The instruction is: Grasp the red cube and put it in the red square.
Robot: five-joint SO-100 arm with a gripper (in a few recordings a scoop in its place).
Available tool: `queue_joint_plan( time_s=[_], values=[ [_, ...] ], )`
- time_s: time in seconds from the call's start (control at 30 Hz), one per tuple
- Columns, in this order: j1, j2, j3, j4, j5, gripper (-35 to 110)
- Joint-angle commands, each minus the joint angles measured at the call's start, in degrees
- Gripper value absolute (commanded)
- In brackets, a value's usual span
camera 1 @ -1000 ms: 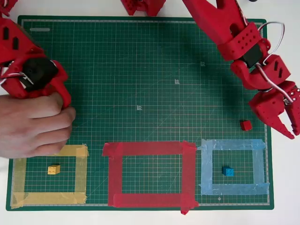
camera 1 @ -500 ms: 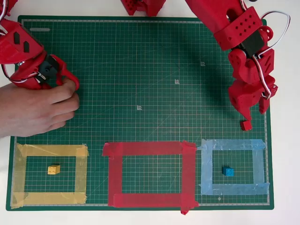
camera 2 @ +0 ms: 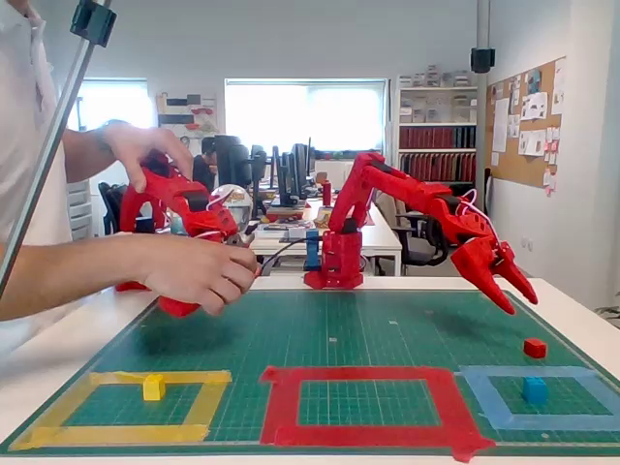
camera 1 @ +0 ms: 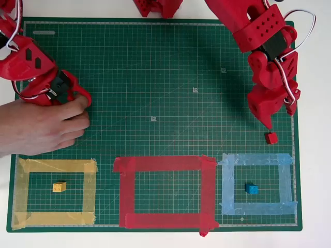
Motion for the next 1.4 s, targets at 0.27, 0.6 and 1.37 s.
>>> queue_joint_plan(
  time_s=[0.27, 0.6, 1.37],
  values=[
    [1.3, -2.5, 4.1, -13.8, -2.6, 26],
    [1.8, -4.7, 5.4, -16.2, -3.4, 26],
    [1.2, -11.8, 1.4, -22.7, -4.1, 26]
  ],
)
